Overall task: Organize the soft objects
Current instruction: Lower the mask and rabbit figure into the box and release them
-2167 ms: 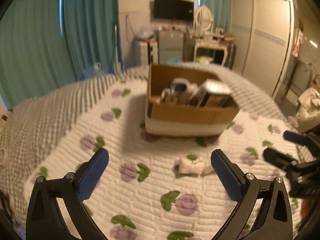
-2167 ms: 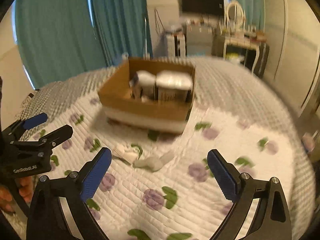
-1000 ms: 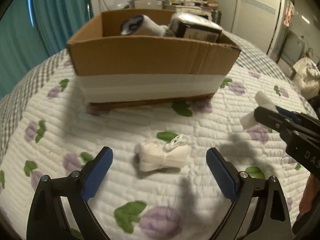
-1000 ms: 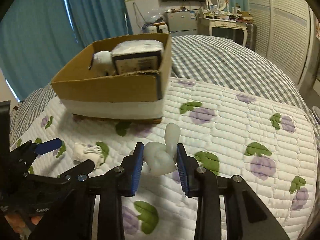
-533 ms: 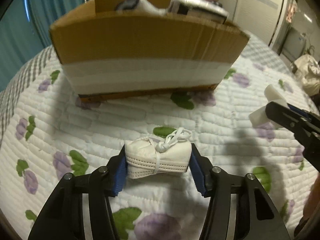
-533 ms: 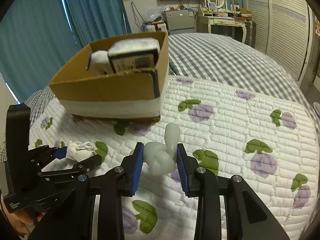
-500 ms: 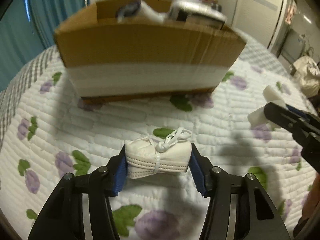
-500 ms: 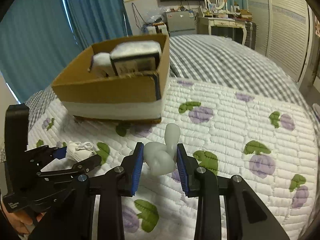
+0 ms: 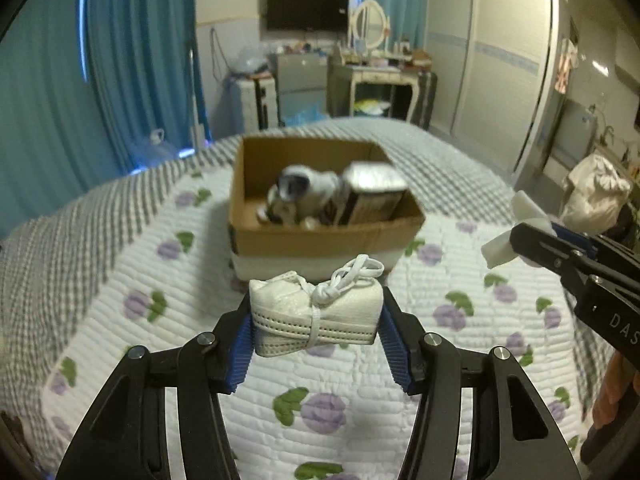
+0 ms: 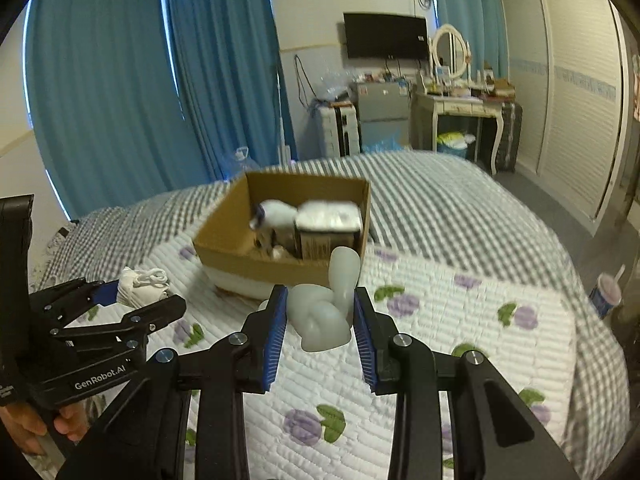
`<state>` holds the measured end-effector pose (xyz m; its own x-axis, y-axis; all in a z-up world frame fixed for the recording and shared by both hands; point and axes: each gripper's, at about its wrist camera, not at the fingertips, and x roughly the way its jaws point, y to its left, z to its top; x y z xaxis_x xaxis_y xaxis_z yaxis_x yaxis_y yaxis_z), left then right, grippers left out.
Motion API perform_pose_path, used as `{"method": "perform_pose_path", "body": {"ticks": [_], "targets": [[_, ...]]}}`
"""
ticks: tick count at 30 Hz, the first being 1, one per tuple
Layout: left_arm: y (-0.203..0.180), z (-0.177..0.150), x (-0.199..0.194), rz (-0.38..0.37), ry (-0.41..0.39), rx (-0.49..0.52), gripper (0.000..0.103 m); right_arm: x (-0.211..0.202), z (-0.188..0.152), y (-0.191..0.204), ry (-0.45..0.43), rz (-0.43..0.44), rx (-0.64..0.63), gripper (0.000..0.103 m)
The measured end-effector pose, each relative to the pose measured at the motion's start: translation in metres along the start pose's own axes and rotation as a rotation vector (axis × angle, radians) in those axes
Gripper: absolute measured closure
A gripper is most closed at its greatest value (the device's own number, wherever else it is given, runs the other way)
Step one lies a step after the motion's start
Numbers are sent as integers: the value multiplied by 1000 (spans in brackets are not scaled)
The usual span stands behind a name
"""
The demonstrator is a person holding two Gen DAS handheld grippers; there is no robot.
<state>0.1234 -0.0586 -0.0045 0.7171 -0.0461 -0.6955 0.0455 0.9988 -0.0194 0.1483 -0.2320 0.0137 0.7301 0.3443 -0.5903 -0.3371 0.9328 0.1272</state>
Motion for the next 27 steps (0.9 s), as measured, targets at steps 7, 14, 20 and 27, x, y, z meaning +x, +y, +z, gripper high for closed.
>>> {"method": "perform_pose_path", "body": {"ticks": [7, 14, 20, 27], "targets": [[10, 36, -6, 16, -61, 7, 49, 1, 47, 11, -36, -11, -56, 71], [17, 62, 39, 24, -53, 13, 49, 51, 62, 0, -18, -8, -17, 71], [22, 68, 92, 37, -5, 33, 49, 98, 57, -15, 20, -12, 16, 71], [24, 63, 127, -15, 49, 74, 46, 133, 51, -25, 75, -1, 47, 71]]}}
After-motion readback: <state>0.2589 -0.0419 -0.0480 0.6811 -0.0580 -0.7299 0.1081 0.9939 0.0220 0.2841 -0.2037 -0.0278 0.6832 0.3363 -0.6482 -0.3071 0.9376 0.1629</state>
